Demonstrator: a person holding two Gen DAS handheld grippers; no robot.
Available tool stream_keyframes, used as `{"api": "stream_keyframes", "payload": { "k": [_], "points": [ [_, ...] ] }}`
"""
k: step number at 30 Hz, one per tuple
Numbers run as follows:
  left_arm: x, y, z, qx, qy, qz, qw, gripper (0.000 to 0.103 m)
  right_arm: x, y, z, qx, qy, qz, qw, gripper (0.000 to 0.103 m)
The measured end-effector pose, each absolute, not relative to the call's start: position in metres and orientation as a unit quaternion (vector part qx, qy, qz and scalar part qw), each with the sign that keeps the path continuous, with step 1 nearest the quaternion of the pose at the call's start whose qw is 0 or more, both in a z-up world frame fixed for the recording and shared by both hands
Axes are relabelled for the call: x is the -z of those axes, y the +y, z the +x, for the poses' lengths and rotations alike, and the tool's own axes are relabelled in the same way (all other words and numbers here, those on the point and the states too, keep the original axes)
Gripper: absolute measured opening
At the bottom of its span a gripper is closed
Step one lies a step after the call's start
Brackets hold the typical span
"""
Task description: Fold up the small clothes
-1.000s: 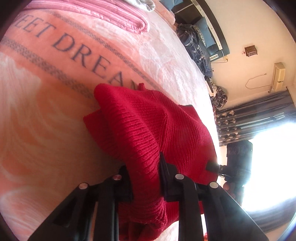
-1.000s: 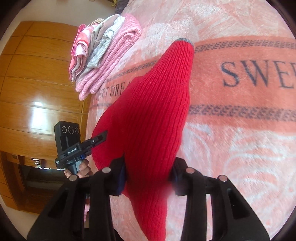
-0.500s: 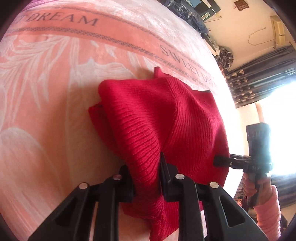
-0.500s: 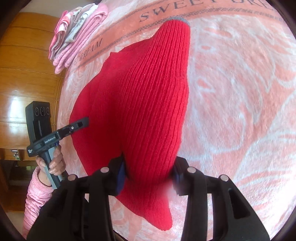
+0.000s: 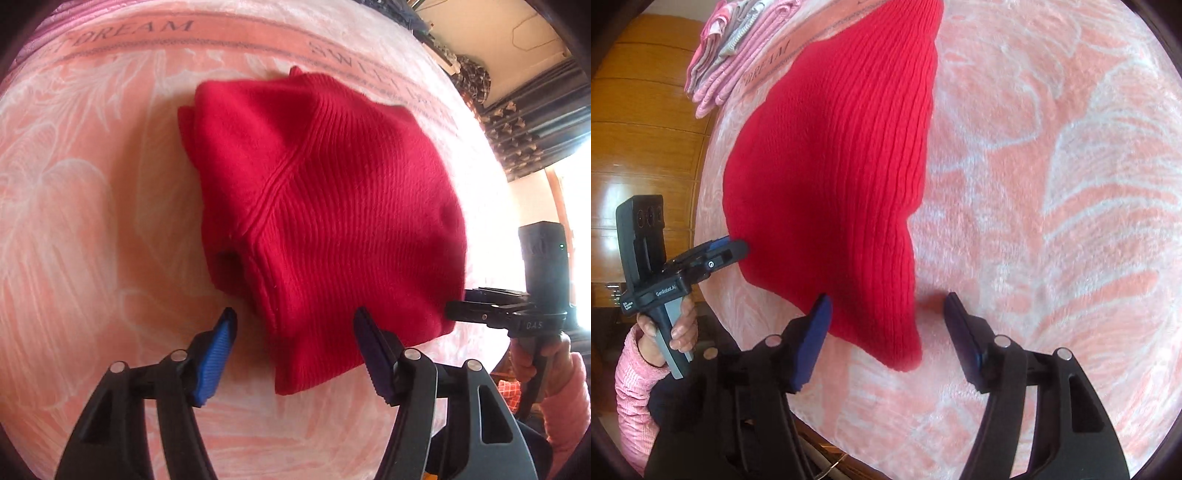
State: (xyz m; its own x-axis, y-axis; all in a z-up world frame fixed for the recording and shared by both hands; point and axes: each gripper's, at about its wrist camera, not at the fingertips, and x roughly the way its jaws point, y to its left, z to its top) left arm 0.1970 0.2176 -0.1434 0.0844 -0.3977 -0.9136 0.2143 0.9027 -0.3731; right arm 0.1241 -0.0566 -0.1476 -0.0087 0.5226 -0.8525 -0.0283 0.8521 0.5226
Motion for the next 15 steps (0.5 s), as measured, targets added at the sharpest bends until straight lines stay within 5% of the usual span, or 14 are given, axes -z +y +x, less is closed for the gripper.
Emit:
{"api": "stream_keyframes", "payload": {
  "k": [1, 3, 4, 6, 10, 15],
  "points": [
    [0.151, 0.217, 0.199, 0.2, 0.648, -0.069, 0.732, 0.064, 0.148, -0.053, 0.122, -0.201, 0.677, 0.167, 0.688, 0.055],
    [0.162, 0.221, 0.203, 0.192, 0.652, -0.087, 0.729, 0.064, 0.147, -0.05, 0.121, -0.212, 0.67, 0.158, 0.694, 0.034],
    [0.162, 0.22, 0.205, 0.191, 0.648, -0.091, 0.731, 0.055, 0.147, -0.049, 0.121, -0.224, 0.672, 0.175, 0.684, 0.017],
    [0.158, 0.216, 0.206, 0.222, 0.653, -0.111, 0.715, 0.021, 0.139, -0.048, 0.12, -0.236, 0.667, 0.194, 0.679, 0.017],
    [0.131, 0.236, 0.203, 0.249, 0.644, -0.204, 0.694, 0.016, 0.108, -0.059, 0.114, -0.31, 0.618, 0.249, 0.678, 0.016],
    [0.14, 0.255, 0.203, 0.243, 0.651, -0.172, 0.698, 0.011, 0.139, -0.081, 0.107, -0.298, 0.642, 0.245, 0.663, 0.016]
  ]
}}
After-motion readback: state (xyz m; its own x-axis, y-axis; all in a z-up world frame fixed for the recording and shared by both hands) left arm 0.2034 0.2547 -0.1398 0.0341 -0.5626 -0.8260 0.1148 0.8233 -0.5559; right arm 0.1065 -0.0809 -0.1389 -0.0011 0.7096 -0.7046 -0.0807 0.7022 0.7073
